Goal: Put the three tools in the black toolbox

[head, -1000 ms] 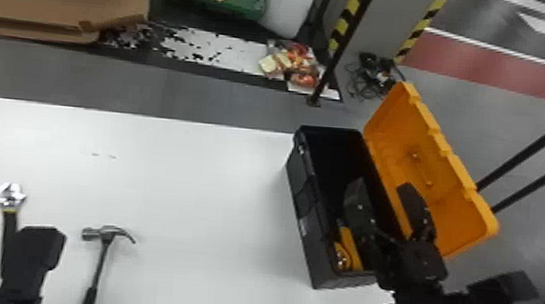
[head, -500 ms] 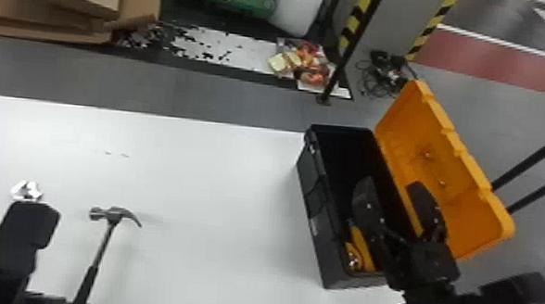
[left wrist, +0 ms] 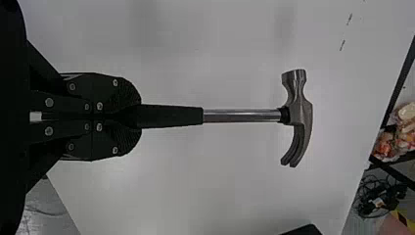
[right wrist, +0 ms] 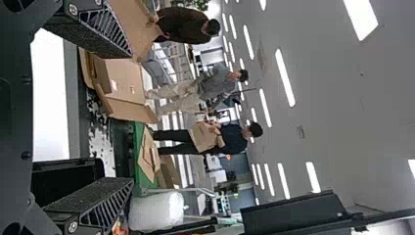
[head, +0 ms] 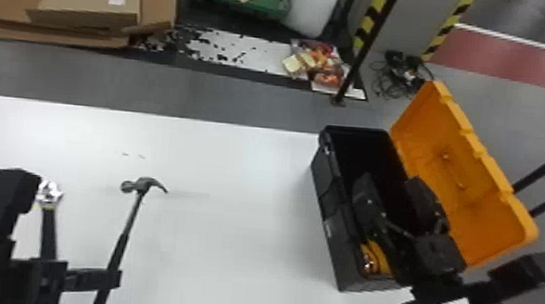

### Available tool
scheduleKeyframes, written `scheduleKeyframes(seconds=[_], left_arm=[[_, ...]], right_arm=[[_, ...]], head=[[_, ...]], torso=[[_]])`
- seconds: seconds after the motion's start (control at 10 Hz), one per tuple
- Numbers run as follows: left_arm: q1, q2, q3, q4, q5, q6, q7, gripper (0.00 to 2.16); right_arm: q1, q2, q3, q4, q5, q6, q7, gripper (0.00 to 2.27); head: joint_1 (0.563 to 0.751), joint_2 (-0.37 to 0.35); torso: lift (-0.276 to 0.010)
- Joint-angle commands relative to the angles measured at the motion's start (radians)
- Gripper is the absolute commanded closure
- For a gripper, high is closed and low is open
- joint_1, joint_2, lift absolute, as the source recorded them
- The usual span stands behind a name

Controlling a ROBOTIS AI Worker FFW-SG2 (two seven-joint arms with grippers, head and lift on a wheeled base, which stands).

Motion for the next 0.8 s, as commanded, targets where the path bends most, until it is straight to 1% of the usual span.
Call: scheduleKeyframes(seconds=[0.0, 0.1, 0.2, 0.3, 0.4, 0.6, 0.7], left_arm=[[-0.028, -0.010, 0.048, 0.028, -0.040, 0.004, -0.111, 1.77], [-0.059, -0.011, 0.074, 0.066, -0.039, 0.004, -0.204, 1.77], [-0.091, -0.011, 0.075, 0.105, -0.039, 0.004, -0.284, 1.77], [-0.122, -0.013, 0.066, 0.152, -0.040, 0.004, -0.353, 1.77], [-0.143, -0.014, 0.049, 0.191, -0.040, 0.004, -0.427, 1.77], [-0.153, -0.020, 0.009, 0.215, -0.083, 0.004, -0.554, 1.77], [-0.148, -0.025, -0.008, 0.217, -0.095, 0.004, -0.616, 1.77]], right_arm=[[-0.005, 0.009, -0.003, -0.037, 0.000, 0.068, 0.002, 0.10], [-0.005, 0.015, -0.005, -0.053, -0.001, 0.111, 0.007, 0.10], [-0.008, 0.017, -0.005, -0.056, -0.003, 0.148, 0.015, 0.10], [-0.013, 0.020, -0.006, -0.063, -0.009, 0.218, 0.045, 0.10], [-0.021, 0.022, -0.008, -0.085, -0.003, 0.270, 0.054, 0.10], [-0.031, 0.020, -0.016, -0.097, -0.001, 0.368, 0.077, 0.10], [-0.048, 0.020, -0.020, -0.109, 0.007, 0.454, 0.084, 0.10]], head=[[0.695, -0.203], [0.695, -0.189], [0.695, -0.184], [0.695, -0.178], [0.695, -0.176], [0.695, -0.187], [0.695, -0.200]], torso=[[-0.055], [-0.055], [-0.055], [-0.055], [-0.055], [-0.055], [-0.055]])
